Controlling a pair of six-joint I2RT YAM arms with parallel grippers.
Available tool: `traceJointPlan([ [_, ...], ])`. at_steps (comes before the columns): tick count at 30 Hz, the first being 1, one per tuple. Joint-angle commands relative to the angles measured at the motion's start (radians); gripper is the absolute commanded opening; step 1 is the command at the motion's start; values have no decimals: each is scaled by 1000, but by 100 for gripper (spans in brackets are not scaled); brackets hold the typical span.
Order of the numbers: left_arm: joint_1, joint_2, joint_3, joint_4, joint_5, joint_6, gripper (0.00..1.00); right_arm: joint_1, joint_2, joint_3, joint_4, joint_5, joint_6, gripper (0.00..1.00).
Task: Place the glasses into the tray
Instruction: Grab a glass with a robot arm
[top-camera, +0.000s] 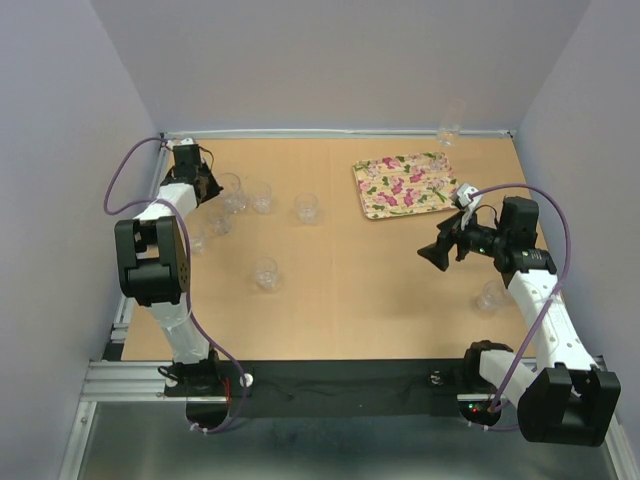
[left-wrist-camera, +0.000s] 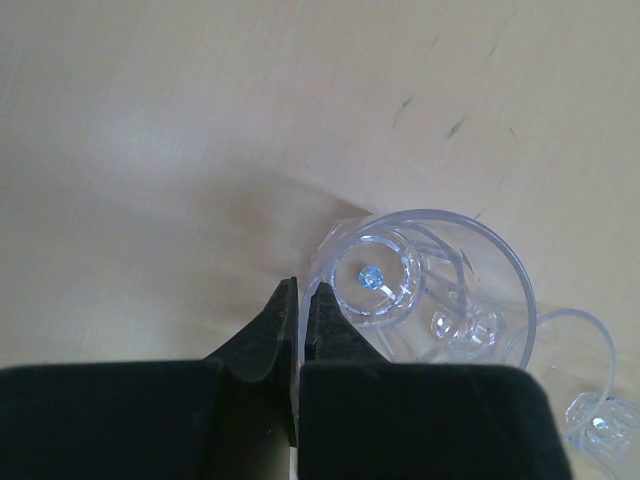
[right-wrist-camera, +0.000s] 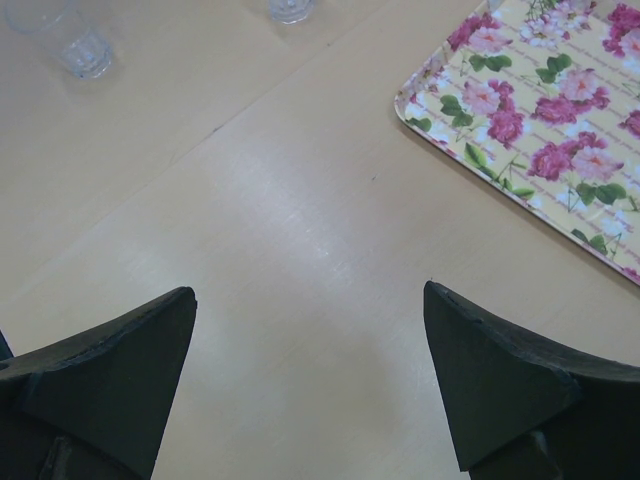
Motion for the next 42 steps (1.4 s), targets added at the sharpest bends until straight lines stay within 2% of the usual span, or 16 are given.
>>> traceJointPlan([
  [1,3,-80,45,12,-53,20,0,-8,1,3,42,-10,-7,100],
  [7,-6,-249,-25,61,-127,42,0,-8,-1,1,42,-5,-8,100],
  [13,-25,-381,-93,142,-112,59,0,-8,2,1,42,-4,-11,100],
  [20,-74,-444,-114,159,-50,68,0,-8,4,0,42,5,-16,100],
  [23,-135,-464,-119,174,-44,68,0,-8,4,0,42,10,-18,100],
  [31,-288,-424,-58,174,-40,62,0,-8,4,-2,42,22,-19,100],
  [42,-466,-154,171,179,5,-15,0,-9,7,-2,42,38,-18,100],
])
